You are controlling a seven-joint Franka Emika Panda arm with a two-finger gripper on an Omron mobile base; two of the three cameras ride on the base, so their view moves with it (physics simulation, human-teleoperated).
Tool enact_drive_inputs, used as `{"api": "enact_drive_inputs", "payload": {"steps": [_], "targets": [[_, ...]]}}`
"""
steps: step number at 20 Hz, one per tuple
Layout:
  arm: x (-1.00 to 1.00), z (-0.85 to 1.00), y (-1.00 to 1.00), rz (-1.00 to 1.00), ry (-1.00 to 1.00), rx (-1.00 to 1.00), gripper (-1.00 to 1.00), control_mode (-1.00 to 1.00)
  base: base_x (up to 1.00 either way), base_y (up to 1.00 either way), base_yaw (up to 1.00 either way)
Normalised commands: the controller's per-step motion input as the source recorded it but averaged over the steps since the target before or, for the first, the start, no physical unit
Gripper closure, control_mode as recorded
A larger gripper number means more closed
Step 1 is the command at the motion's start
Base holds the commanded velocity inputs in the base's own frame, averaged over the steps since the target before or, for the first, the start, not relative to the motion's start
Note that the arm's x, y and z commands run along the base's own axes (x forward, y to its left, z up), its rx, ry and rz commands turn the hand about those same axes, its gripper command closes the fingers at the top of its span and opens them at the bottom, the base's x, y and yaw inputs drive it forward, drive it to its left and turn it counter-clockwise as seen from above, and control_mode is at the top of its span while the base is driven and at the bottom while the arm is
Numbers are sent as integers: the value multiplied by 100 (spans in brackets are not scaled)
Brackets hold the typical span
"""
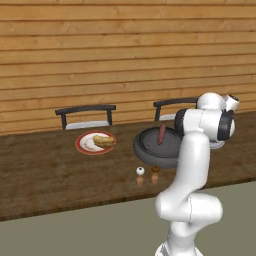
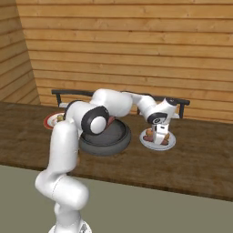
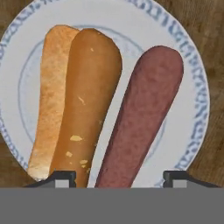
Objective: Place one bun and one sausage from the bowl on each plate.
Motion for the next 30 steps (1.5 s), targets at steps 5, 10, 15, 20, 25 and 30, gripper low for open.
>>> {"api": "enact_drive_inputs", "payload": {"steps": [5,10,15,20,25,30], "targets": [[-14,4,0,0,0,0,-100,-100,0,0,0],[-53,25,12,0,0,0,-100,-100,0,0,0],[-15,29,76,9,0,-6,-100,-100,0,0,0],[0,2,100,29,0,-2,-100,-100,0,0,0],[0,10,93,31,0,-3,-100,-100,0,0,0],[3,16,77,29,0,-4,-100,-100,0,0,0]]}}
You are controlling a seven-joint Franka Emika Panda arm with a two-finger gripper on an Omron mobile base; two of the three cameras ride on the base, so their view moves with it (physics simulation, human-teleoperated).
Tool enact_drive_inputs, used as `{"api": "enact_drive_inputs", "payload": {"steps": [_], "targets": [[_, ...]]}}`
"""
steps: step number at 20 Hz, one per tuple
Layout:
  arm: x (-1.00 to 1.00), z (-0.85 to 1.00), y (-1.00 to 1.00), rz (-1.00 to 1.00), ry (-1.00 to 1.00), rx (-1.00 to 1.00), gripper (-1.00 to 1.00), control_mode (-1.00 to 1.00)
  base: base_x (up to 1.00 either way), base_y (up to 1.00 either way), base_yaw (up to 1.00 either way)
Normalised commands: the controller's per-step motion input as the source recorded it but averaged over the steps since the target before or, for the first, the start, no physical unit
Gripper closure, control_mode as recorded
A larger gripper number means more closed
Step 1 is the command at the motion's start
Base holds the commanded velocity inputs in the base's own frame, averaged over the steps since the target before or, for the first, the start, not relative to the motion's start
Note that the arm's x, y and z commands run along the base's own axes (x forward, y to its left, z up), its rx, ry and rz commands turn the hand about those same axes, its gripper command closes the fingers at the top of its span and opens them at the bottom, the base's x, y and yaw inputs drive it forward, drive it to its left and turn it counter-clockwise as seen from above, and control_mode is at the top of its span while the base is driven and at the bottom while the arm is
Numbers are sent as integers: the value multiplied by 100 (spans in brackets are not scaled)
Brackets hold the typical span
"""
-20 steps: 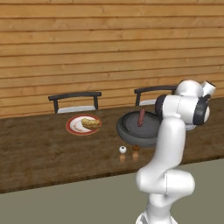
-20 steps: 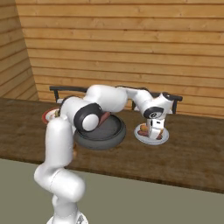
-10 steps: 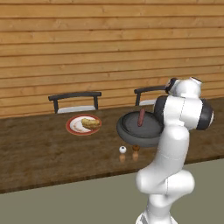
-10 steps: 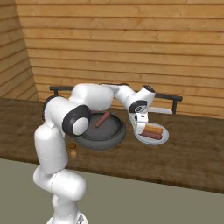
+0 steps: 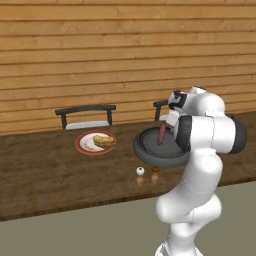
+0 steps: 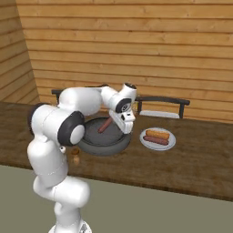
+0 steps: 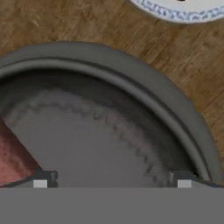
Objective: Place one bun and one sausage from the bowl on each plate.
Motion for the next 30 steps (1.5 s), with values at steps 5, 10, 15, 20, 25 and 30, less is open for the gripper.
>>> {"api": "enact_drive_inputs", "payload": {"steps": [5,10,15,20,25,30], "targets": [[6,7,68,28,0,-3,-100,-100,0,0,0],[32,-7,42,14,0,0,-100,-100,0,0,0],[43,-27,8,0,1,0,-100,-100,0,0,0],[5,-23,0,0,0,0,-100,-100,0,0,0],[0,-26,6,0,0,-2,100,-100,0,0,0],[-4,1,20,0,0,-1,100,-100,0,0,0]]}}
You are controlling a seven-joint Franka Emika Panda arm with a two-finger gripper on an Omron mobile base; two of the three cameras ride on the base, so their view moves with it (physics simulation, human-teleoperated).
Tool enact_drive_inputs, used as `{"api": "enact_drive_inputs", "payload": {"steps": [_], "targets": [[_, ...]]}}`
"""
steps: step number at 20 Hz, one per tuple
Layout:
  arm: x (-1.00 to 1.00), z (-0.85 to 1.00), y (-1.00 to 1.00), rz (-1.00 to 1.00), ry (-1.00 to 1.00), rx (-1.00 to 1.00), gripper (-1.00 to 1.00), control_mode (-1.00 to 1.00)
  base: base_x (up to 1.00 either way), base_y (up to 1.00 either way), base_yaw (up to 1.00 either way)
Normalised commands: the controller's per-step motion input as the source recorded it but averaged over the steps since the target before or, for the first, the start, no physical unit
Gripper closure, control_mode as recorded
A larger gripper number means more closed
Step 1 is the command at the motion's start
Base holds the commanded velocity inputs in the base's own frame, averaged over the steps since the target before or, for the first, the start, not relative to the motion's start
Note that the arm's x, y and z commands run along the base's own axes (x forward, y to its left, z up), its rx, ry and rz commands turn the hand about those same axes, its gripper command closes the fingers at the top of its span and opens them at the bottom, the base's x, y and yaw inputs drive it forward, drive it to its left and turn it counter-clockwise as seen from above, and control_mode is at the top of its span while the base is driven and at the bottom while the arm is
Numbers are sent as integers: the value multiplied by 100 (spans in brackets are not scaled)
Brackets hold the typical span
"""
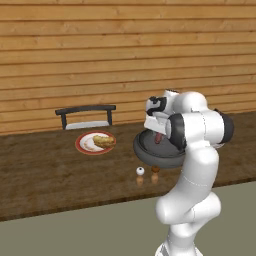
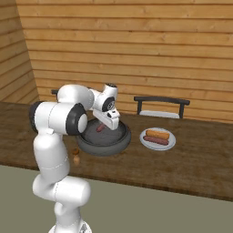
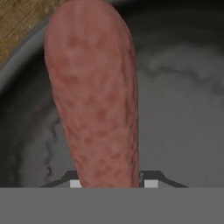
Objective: Place one bun and one sausage from the bowl on each plate.
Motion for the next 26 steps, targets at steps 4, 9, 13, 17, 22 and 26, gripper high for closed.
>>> {"api": "enact_drive_inputs", "payload": {"steps": [4,9,13,17,22,26], "targets": [[-32,43,36,7,-3,0,100,-100,0,0,0],[-5,39,85,21,0,-2,100,-100,0,0,0],[0,18,99,25,1,-5,100,-100,0,0,0],[0,7,99,26,3,-6,100,-100,0,0,0],[0,0,94,26,3,-9,100,-100,0,0,0],[6,-4,68,25,4,-12,100,-100,0,0,0]]}}
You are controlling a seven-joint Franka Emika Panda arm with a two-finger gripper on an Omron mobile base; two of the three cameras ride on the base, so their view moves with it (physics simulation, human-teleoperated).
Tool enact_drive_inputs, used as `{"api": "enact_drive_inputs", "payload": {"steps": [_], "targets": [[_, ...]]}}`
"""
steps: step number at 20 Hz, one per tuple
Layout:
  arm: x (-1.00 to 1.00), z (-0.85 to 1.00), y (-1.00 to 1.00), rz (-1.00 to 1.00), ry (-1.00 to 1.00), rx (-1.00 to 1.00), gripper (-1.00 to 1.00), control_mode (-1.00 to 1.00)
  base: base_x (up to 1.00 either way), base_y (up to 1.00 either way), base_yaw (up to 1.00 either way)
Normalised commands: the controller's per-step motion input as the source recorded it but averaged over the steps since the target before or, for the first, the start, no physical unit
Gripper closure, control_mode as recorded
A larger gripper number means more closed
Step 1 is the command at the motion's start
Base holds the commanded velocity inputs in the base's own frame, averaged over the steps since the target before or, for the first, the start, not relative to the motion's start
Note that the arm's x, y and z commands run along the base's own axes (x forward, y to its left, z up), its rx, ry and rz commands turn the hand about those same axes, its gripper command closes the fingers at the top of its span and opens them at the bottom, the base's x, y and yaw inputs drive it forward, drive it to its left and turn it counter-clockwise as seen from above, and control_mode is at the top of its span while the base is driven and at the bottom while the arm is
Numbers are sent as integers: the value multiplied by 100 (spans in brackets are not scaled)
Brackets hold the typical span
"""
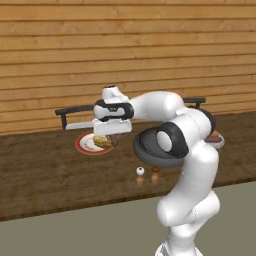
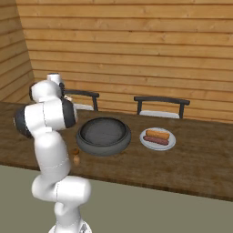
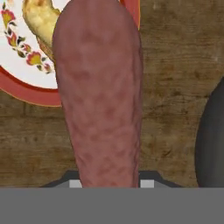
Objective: Place one bun and one sausage from the bowl on each plate.
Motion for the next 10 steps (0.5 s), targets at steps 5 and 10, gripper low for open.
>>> {"api": "enact_drive_inputs", "payload": {"steps": [5,10], "targets": [[19,-36,37,21,12,-12,100,-100,0,0,0],[20,-42,14,9,18,-6,100,-100,0,0,0]]}}
